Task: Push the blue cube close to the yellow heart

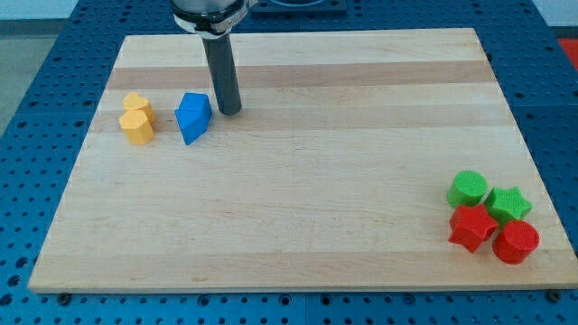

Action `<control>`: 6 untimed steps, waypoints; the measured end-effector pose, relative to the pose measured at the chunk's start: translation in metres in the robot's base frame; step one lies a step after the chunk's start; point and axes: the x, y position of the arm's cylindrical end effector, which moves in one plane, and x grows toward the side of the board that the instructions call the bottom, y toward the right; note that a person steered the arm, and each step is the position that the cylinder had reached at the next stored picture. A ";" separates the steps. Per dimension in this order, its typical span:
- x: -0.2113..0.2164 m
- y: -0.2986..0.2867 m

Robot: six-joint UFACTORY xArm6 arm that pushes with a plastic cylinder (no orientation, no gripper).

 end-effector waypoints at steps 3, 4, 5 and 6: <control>0.000 -0.044; 0.000 -0.029; 0.006 -0.005; 0.028 0.000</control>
